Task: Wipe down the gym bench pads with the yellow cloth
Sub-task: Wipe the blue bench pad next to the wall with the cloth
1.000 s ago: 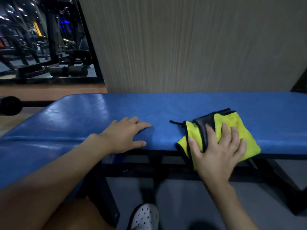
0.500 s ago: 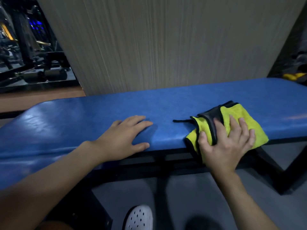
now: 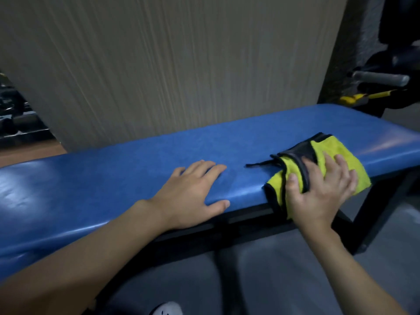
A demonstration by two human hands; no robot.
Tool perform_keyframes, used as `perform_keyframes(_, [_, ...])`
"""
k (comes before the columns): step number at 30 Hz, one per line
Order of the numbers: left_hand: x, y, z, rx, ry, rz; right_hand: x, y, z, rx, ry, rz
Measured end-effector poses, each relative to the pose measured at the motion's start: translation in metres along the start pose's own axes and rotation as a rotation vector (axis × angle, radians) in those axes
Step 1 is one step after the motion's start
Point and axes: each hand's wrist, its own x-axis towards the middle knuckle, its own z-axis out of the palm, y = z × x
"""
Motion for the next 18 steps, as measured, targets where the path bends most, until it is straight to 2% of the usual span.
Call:
perform_keyframes(3, [0.032, 0.024, 0.006, 0.012, -0.001, 0.017, 0.009, 0.006, -0.001, 0.021, 0.013, 0.102])
perform_keyframes(6, [0.06, 0.048, 0.008, 0.206, 0.006, 0.011, 0.009, 0.016, -0.005, 0.032, -0.039, -0.019])
perform_keyframes(8, [0.07, 0.059, 0.005, 0.326, 0.015, -0.017, 0.024, 0.05, -0.01, 0.014, -0.071, -0.108])
perform_keyframes(9, [0.074, 0.062, 0.003, 0.342, 0.025, -0.024, 0.036, 0.07, -0.011, -0.006, -0.071, -0.09])
perform_keyframes(13, [0.1, 0.093, 0.004, 0.221, 0.025, 0.032, 0.071, 0.114, -0.016, -0.025, -0.081, 0.161])
perform_keyframes(16, [0.133, 0.127, 0.011, 0.13, -0.028, 0.044, 0.065, 0.105, -0.013, -0.026, -0.068, 0.19])
perform_keyframes(18, [0.149, 0.14, 0.013, 0.192, -0.044, 0.047, 0.064, 0.111, -0.013, -0.022, -0.068, 0.137])
